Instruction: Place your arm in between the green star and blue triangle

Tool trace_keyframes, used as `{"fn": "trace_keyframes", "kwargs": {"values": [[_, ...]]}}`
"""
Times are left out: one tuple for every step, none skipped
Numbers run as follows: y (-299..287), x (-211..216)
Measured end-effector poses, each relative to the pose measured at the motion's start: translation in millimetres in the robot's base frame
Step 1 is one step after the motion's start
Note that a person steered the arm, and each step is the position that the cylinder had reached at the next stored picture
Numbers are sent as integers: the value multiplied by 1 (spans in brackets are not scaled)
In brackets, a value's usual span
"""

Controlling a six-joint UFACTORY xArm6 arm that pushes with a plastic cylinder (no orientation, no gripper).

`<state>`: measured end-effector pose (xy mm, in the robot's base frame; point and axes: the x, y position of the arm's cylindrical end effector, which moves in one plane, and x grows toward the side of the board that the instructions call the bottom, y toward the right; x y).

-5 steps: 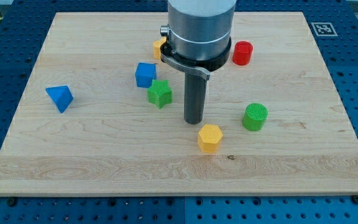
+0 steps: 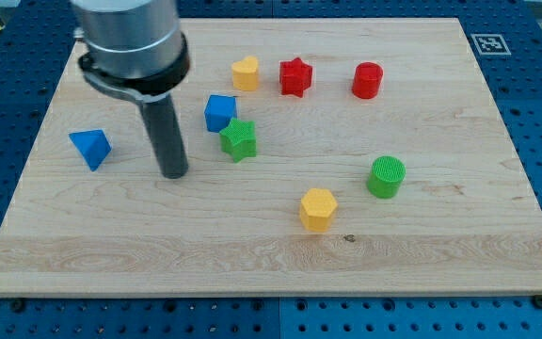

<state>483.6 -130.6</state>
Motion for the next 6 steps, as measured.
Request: {"fn": "trace_keyframes", "kwargs": {"values": [[-19, -5], [-19, -22], [-13, -30], [-7, -34], [-7, -34], [1, -34]]}}
